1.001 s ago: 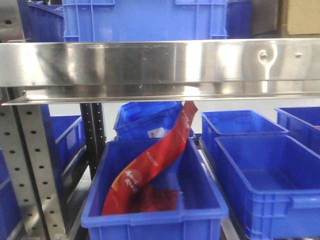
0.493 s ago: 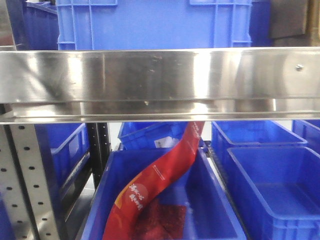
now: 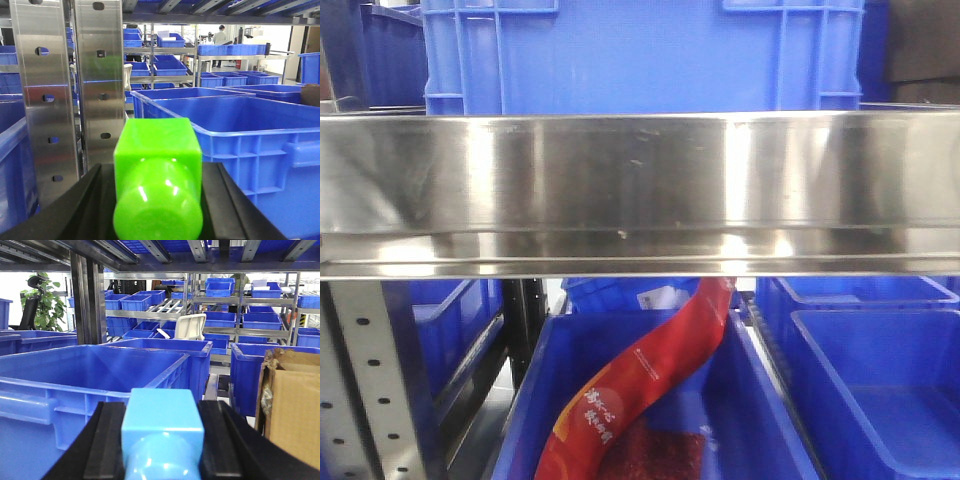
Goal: Grab block from conveyor and place in blue bin
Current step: 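Lower both grippers into the blue bin and open them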
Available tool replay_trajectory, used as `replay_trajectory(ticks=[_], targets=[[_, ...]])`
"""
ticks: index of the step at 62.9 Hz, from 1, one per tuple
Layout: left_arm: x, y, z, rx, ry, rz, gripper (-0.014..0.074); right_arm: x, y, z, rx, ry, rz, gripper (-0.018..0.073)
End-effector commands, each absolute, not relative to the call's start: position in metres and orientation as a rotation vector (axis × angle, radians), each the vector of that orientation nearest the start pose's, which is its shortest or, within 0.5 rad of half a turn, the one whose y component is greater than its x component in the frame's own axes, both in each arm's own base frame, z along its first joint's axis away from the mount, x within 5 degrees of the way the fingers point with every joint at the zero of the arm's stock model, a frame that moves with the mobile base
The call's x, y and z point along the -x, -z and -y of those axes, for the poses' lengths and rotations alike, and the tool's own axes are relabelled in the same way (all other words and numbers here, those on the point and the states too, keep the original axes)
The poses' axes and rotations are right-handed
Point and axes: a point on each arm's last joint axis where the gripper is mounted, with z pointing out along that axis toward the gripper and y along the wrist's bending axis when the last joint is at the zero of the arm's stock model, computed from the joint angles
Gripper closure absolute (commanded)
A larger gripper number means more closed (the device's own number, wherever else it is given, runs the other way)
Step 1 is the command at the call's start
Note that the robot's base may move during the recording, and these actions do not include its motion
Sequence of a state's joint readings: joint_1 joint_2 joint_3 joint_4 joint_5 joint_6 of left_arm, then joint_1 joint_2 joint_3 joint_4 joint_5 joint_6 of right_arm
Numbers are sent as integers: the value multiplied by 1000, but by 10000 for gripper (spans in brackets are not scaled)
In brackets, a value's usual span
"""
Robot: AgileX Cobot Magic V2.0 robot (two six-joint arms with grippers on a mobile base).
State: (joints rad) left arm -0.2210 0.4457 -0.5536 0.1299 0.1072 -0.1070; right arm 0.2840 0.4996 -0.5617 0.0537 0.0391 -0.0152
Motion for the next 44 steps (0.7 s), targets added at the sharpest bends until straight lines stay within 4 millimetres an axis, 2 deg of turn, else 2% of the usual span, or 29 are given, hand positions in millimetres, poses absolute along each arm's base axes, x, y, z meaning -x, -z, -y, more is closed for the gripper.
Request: replay_trajectory(ticks=[1, 44], targets=[[-91, -360, 20, -174, 155, -1451, 707, -100, -364, -30, 184, -261, -1425, 720], [-91, -360, 20, -180, 147, -1448, 707, -100, -364, -30, 184, -261, -1425, 720]])
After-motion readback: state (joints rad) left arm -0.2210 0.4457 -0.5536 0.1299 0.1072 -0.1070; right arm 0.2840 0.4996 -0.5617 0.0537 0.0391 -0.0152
